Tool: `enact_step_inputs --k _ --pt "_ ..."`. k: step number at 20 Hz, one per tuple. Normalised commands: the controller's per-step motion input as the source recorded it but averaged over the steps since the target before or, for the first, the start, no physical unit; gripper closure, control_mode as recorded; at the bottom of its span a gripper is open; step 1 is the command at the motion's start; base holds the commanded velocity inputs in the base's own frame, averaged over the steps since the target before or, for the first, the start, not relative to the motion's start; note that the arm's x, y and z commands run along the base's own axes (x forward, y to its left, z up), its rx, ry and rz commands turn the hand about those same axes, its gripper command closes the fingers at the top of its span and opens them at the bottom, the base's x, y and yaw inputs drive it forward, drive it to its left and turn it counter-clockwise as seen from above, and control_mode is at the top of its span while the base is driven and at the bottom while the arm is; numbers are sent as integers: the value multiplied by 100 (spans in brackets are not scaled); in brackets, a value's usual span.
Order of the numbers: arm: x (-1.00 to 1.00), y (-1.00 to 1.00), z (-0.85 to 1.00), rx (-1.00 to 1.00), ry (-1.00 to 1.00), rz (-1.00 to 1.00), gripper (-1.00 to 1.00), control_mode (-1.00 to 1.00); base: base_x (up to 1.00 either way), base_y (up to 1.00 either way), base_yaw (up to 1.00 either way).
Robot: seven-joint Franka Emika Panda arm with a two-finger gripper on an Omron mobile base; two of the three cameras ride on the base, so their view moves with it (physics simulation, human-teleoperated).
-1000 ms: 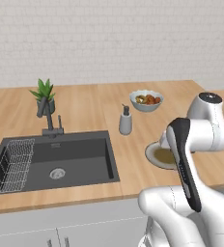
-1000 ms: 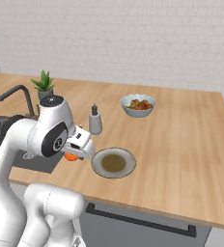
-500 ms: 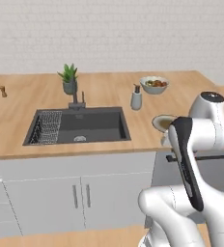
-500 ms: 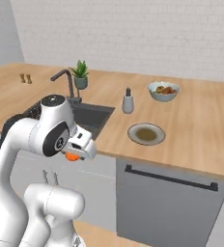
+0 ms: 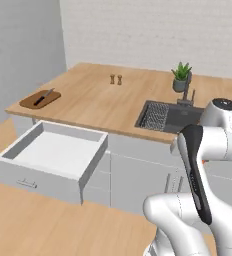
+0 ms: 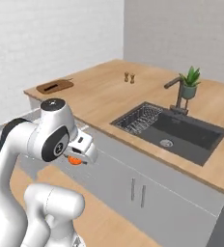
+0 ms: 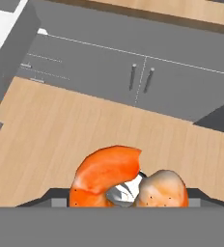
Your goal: Pick up the knife from the drawer and place it on the cutting board. Then place the meat from the plate to the cutting board.
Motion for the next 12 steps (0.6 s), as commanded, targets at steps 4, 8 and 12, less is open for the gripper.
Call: enact_step_inputs --k 4,8,12 --pt "0 0 0 0 0 0 100 100 10 87 64" --pt "0 0 0 0 0 0 100 100 62 67 28" --pt "0 0 0 0 0 0 100 100 98 73 11"
